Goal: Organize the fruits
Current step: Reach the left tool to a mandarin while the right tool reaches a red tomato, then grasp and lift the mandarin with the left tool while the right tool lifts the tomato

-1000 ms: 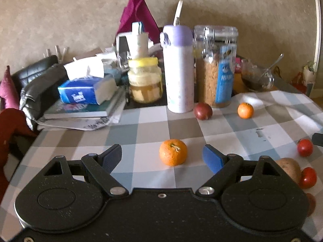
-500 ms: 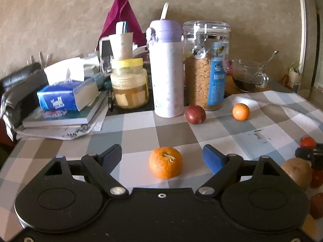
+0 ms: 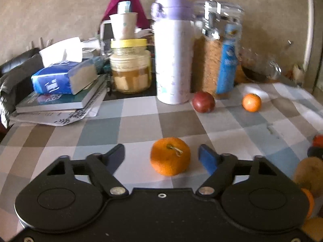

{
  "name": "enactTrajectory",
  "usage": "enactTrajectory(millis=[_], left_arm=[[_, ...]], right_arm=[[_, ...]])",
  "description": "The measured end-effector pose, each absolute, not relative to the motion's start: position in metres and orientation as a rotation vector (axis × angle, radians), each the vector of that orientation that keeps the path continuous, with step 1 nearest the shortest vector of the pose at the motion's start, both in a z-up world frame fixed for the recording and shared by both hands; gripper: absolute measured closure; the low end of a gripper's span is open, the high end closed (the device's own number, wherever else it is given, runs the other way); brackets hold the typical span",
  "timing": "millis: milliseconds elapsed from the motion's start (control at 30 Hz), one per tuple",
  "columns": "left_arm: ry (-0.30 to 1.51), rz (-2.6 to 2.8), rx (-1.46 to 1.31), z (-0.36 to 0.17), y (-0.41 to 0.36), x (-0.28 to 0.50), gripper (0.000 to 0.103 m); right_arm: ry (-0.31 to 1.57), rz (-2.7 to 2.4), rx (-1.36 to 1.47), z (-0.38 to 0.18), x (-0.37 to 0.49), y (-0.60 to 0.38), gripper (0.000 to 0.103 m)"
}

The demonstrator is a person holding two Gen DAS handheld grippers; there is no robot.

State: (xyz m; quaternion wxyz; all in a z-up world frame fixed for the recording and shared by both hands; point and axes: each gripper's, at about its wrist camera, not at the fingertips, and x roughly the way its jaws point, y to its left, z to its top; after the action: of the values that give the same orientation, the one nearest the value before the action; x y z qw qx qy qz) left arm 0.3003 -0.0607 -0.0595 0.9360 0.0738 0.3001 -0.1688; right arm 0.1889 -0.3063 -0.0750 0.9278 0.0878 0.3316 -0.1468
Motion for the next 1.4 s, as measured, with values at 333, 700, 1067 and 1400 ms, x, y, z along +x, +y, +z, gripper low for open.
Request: enactTrajectory(millis=[333,700,1067,1400], left_arm=[[0.667,-0.398,0.093,-0.062,-0.057,0.308,0.052],[0.669,-0.410,0.077,-0.061,-0.054,0.307,0.053],[0.627,-0.370,0.067,-0.057,-0.049,0.302,0.053],[0.573,-0.370,0.031,-0.052,-0.040,0.296,0.053]], right_arm=[[0.676,-0.304,0.189,-0.075,0.189,-0.306,0.044],[0.675,-0.370,0.177,-0.074,0.189,-0.306,0.066],[0.543,-0.335,0.197,-0.064,0.173,-0.303,0.067],[0.398,-0.320,0.174,-0.053,0.159,-0.295,0.067]])
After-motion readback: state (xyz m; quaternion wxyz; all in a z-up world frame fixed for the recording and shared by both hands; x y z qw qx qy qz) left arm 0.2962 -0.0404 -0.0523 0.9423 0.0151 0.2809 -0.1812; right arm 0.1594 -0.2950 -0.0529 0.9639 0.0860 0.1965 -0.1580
